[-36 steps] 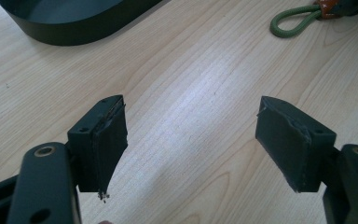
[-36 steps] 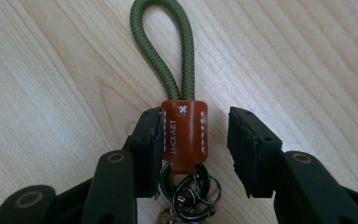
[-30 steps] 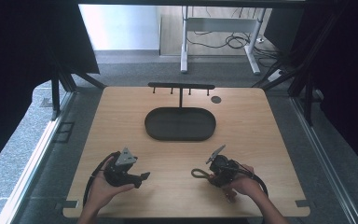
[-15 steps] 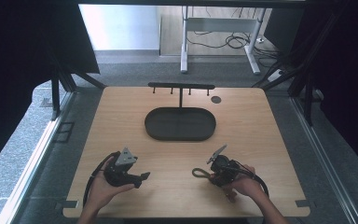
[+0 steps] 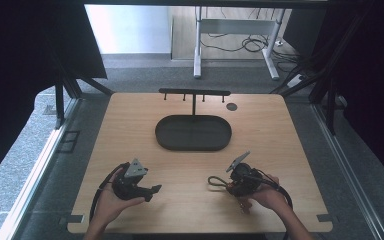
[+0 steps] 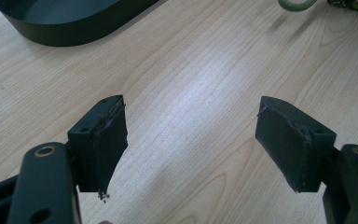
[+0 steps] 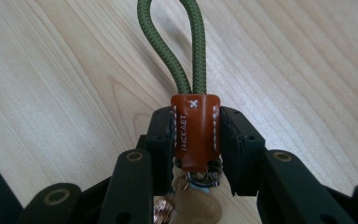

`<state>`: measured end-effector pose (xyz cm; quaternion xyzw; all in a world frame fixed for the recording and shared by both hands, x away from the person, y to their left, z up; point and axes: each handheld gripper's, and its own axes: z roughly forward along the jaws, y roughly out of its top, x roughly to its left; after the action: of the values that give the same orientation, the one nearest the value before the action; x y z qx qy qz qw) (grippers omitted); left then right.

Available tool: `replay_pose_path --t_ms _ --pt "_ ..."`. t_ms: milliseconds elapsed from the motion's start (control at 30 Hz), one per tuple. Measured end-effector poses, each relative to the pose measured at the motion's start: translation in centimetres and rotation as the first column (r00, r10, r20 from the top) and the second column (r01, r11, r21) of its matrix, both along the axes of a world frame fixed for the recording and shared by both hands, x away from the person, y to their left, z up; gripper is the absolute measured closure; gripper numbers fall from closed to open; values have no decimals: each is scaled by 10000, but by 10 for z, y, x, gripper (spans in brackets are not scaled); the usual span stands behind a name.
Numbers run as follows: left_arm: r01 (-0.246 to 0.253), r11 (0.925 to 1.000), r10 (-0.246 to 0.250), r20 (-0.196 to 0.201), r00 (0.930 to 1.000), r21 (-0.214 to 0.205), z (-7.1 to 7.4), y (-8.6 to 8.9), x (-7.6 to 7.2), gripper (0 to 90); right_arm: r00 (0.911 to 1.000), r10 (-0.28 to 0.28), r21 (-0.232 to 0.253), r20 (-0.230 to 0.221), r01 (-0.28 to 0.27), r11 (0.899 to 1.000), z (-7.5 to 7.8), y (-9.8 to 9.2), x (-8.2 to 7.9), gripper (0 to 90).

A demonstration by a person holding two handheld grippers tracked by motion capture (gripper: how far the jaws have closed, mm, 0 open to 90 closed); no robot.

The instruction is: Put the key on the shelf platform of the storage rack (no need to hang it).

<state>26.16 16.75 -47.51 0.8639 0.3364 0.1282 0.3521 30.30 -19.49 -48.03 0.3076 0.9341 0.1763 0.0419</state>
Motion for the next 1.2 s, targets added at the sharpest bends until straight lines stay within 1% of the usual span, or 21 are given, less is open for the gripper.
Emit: replay_pose_path --t_ms 167,400,867,1133,1200 --pt "33 10000 -33 3 10000 37 -1 0 1 255 9999 6 178 146 -8 9998 8 -2 0 674" --pt "44 10000 -44 -19 10000 62 -1 -1 0 255 9993 32 259 381 -42 9997 20 -3 0 674" --pt "70 10000 -69 -25 10000 65 -2 -2 0 255 9974 -22 447 718 -10 9990 34 -4 2 674" --pt "72 10000 -72 -29 10000 68 -2 -2 0 255 9960 39 478 896 -82 9988 45 -5 3 674" --pt "67 9999 -67 -17 10000 79 -2 -2 1 255 9950 70 515 1000 -122 9986 47 -6 4 674"
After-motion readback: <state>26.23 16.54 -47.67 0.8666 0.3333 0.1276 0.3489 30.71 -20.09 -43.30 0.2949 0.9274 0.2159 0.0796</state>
